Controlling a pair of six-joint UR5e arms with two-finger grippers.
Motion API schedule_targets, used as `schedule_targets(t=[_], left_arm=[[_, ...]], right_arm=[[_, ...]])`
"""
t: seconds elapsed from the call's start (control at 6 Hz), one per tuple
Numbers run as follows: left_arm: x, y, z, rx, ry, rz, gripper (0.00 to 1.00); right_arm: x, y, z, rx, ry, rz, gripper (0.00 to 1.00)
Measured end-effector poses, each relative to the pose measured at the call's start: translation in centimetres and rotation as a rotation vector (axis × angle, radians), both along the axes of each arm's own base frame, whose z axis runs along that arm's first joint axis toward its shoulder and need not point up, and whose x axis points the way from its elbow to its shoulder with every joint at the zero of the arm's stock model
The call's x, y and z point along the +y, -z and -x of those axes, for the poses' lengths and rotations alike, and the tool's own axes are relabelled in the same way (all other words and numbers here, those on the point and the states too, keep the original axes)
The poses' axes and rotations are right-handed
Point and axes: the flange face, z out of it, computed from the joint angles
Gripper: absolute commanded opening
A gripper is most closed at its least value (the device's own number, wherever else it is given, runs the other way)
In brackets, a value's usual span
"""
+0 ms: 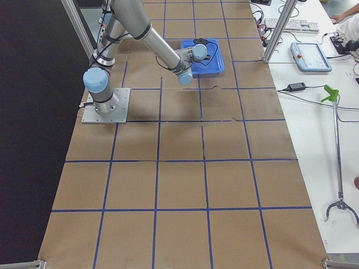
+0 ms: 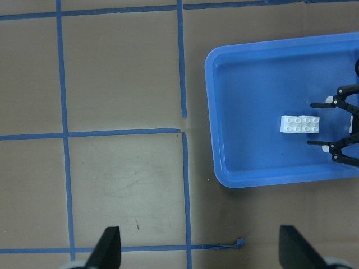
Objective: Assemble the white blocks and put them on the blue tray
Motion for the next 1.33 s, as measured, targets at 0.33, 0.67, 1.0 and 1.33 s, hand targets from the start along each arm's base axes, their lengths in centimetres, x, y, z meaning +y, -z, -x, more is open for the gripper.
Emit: schedule_targets(t=[0.33, 0.67, 1.0, 1.33], left_arm=[[0.0, 0.0, 0.0, 0.000, -0.001, 0.000, 0.98], [0.0, -0.1, 0.0, 0.000, 0.000, 0.001, 0.99], [0.1, -0.1, 0.0, 0.000, 0.000, 0.001, 0.99], [0.1, -0.1, 0.0, 0.000, 0.000, 0.001, 0.99]], right_arm=[[-1.4, -5.9, 1.2, 0.128, 0.103, -0.039, 1.00], [-1.4, -13.5, 3.5, 0.324, 0.250, -0.184, 1.00], [-1.9, -19.4, 6.0, 0.476, 0.510, -0.291, 1.00], [-1.5, -24.5, 9.3, 0.541, 0.806, -0.463, 1.00]])
